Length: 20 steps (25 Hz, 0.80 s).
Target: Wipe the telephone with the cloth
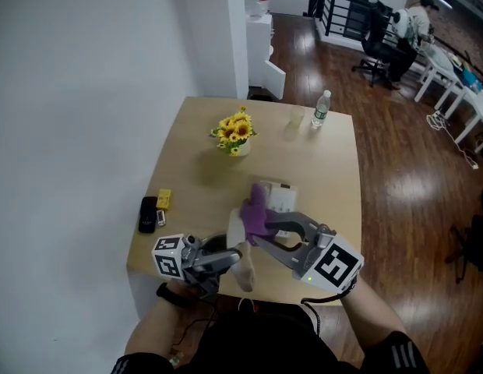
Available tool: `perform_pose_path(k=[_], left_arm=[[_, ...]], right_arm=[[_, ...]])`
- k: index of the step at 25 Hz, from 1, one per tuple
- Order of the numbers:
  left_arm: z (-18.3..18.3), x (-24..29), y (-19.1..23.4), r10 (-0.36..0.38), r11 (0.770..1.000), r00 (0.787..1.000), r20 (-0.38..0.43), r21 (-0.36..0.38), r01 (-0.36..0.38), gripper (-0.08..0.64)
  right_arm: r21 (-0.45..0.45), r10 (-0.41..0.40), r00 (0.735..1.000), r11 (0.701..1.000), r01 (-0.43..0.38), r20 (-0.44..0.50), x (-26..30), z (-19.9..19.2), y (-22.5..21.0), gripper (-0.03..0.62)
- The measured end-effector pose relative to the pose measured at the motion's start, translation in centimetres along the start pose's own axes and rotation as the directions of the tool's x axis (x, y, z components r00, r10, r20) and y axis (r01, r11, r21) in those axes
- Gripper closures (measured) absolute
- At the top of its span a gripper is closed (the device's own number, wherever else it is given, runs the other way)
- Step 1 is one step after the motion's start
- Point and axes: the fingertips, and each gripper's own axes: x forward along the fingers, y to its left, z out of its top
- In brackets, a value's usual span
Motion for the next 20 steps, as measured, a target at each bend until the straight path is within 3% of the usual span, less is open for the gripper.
perform_pose_path(k=[6,10,20], left_arm=[[1.0,-0.7,-0.8,0.013,0.999,1.0,0.027,0.034,-0.014,0.343],[2.9,-1.0,-1.4,0.022,0.996,0.997,0.081,0.085,-0.029,0.342],[5.9,-0.2,-4.0,-0.066,0.989,0.976,0.21,0.14,0.037,0.344]], right_arm=[[-0.052,0.087,0.994,0.995,-0.09,-0.062,-0.1,-0.9,3.3,0.522],[-0.023,0.103,0.993,0.994,-0.104,-0.053,-1.2,-1.2,4.4,0.522],[0.041,0.182,0.979,0.983,-0.179,-0.087,0.5,-2.4,8.4,0.522]])
